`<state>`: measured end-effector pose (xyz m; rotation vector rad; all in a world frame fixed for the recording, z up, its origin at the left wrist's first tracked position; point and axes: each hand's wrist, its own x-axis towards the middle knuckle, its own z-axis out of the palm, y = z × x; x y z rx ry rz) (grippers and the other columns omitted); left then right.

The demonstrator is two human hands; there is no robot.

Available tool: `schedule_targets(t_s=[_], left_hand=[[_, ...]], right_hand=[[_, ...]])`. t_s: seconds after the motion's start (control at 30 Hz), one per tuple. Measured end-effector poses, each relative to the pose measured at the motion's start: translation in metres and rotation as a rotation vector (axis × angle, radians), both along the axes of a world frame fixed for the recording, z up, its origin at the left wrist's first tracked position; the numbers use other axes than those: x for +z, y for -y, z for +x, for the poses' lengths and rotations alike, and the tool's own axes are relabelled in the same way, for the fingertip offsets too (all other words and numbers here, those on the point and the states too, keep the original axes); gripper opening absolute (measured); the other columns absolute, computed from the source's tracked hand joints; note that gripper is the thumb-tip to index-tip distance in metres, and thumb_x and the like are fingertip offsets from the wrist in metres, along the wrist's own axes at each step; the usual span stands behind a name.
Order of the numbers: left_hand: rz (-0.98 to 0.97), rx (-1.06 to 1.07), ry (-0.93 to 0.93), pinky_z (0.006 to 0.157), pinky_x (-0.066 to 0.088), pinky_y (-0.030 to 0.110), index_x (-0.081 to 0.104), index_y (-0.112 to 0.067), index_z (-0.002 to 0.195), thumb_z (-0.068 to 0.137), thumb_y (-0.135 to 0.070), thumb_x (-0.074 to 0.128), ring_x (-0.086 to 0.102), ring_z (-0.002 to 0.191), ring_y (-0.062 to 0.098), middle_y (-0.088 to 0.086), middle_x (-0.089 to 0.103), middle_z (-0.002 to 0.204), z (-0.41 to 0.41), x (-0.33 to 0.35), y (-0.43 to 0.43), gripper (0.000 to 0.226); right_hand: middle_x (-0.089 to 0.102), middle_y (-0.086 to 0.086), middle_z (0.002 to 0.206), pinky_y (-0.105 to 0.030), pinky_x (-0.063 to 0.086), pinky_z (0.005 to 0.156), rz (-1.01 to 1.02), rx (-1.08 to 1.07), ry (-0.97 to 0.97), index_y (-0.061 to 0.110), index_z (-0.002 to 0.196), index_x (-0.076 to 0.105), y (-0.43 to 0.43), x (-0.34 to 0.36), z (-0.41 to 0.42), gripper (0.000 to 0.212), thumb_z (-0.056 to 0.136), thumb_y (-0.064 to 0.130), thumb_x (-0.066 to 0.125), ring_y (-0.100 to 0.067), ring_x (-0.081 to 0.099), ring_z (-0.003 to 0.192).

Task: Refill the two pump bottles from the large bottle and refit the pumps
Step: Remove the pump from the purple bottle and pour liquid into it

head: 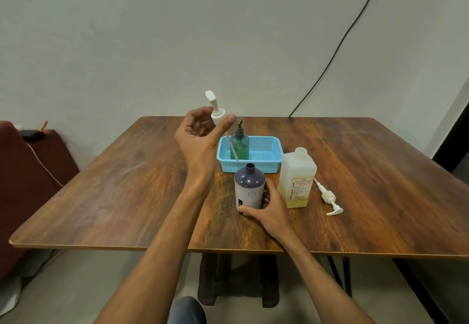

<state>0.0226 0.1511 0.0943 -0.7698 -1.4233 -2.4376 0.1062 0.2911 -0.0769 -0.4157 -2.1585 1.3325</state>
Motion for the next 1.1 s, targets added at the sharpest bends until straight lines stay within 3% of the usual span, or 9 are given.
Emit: schedule_targets(t_s=[0.2,0.33,0.53,0.67,0.8,0.9,1.1], left_hand=[[0.040,0.050,0.031,0.082,0.060,0.030,0.071,-0.016,0.102,0.073,-0.010,0.089,0.073,0.093,0.019,0.008,0.077,0.101,-0.005,-0.004,0.018,0.035],[-0.081,0.094,0.039,0.070,0.053,0.030,0.071,-0.018,0.106,0.076,-0.015,0.087,0.058,0.077,0.017,0.004,0.076,0.101,-0.013,-0.031,0.027,0.034],[-0.280,0.182,0.093,0.084,0.060,0.034,0.067,-0.006,0.113,0.080,-0.007,0.082,0.071,0.093,0.020,0.007,0.074,0.104,-0.019,-0.089,0.041,0.036],[-0.417,0.229,0.099,0.083,0.061,0.037,0.067,-0.007,0.100,0.080,-0.001,0.080,0.070,0.088,0.017,0.006,0.071,0.094,-0.018,-0.116,0.048,0.025],[-0.615,0.312,0.060,0.064,0.054,0.017,0.067,-0.017,0.091,0.077,-0.008,0.084,0.066,0.077,0.004,-0.006,0.069,0.084,-0.013,-0.139,0.052,0.024],[-0.729,0.330,0.055,0.062,0.049,0.005,0.068,-0.017,0.091,0.076,-0.007,0.084,0.063,0.080,-0.006,-0.008,0.068,0.087,-0.010,-0.152,0.053,0.024],[-0.831,0.298,0.082,0.074,0.060,0.027,0.069,-0.021,0.089,0.075,-0.010,0.084,0.067,0.079,0.006,-0.008,0.070,0.088,-0.012,-0.165,0.053,0.024]], right_hand=[[0.056,0.026,0.130,-0.020,0.049,0.095,-0.009,0.005,0.000,0.055,0.126,0.043,0.000,-0.001,0.000,0.083,0.061,0.044,0.093,0.004,0.053,0.120],[0.054,0.030,0.128,-0.019,0.048,0.095,-0.013,0.010,0.000,0.059,0.124,0.042,0.000,0.001,0.000,0.084,0.061,0.043,0.094,0.006,0.051,0.119],[0.055,0.022,0.133,-0.027,0.050,0.100,-0.013,0.001,-0.004,0.051,0.130,0.042,-0.001,-0.001,0.000,0.086,0.061,0.042,0.094,-0.001,0.052,0.123],[0.054,0.026,0.129,-0.024,0.049,0.097,-0.008,-0.003,0.000,0.052,0.129,0.042,-0.001,-0.001,0.000,0.086,0.061,0.043,0.093,0.003,0.052,0.119],[0.055,0.023,0.132,-0.024,0.049,0.097,-0.010,-0.003,0.003,0.046,0.133,0.044,-0.001,-0.002,0.000,0.087,0.061,0.043,0.093,0.001,0.052,0.121],[0.055,0.016,0.139,-0.028,0.050,0.100,-0.006,-0.007,0.010,0.039,0.139,0.044,-0.002,-0.003,-0.001,0.091,0.063,0.042,0.093,-0.004,0.052,0.126],[0.055,0.017,0.138,-0.025,0.050,0.099,-0.016,-0.004,0.011,0.043,0.138,0.042,0.000,-0.002,0.000,0.090,0.063,0.041,0.093,-0.003,0.052,0.125]])
